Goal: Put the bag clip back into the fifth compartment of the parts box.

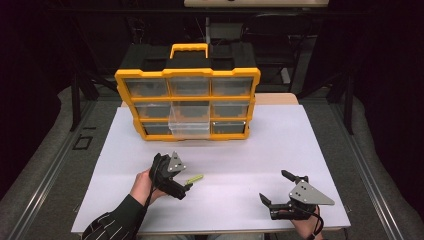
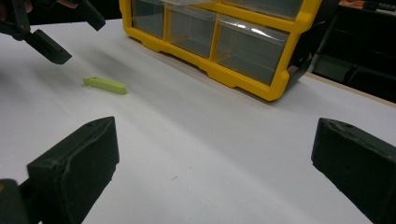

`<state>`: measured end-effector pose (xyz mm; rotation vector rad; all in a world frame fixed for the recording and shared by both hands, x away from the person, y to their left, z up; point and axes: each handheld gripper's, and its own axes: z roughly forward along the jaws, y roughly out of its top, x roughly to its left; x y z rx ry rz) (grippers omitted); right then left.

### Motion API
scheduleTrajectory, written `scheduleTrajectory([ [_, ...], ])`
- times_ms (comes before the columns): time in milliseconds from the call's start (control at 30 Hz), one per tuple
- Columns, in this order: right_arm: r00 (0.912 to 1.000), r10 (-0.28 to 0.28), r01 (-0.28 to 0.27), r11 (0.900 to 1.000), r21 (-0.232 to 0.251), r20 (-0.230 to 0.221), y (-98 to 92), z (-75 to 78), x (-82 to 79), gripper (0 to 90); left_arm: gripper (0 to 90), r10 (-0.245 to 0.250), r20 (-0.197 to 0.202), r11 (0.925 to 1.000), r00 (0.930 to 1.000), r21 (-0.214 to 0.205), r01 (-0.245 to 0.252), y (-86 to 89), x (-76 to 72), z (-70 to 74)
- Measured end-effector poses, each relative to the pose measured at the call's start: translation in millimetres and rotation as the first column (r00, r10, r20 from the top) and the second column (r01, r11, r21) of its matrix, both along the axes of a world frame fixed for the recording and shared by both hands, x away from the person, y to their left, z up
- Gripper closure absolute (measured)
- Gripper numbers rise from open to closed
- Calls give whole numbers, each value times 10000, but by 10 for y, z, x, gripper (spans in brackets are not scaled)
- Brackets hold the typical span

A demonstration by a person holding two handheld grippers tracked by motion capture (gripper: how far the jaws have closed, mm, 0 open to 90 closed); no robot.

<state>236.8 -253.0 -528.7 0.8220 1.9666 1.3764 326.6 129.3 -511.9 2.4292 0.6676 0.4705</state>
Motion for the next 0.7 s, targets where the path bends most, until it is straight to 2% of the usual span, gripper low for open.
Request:
scheduleTrajectory([
  [133,10000,-17,17,10000,-29,3,0,-1,2,4,50,22,-134,9998,9999,203,-20,-66,26,11],
  [200,10000,-12,12,10000,-27,2,0,-2,3,4,137,24,-159,9994,9999,336,-19,-100,34,14],
  [333,10000,-21,21,10000,-57,-5,0,-2,3,5,178,4,-211,9979,9998,649,10,-162,46,21],
  [400,10000,-27,26,10000,-95,-20,-1,-1,1,5,245,13,-315,9971,9995,763,12,-199,60,23],
  [533,10000,-34,34,9999,-109,-21,-2,-2,2,6,306,-41,-416,9964,9991,839,76,-239,74,19],
  [600,10000,-39,39,9999,-111,-14,-4,-1,1,6,368,-79,-439,9951,9990,982,122,-271,80,16],
  [700,10000,-43,43,9999,-112,-15,-4,-1,1,7,409,-143,-564,9934,9983,1132,206,-322,83,0],
])
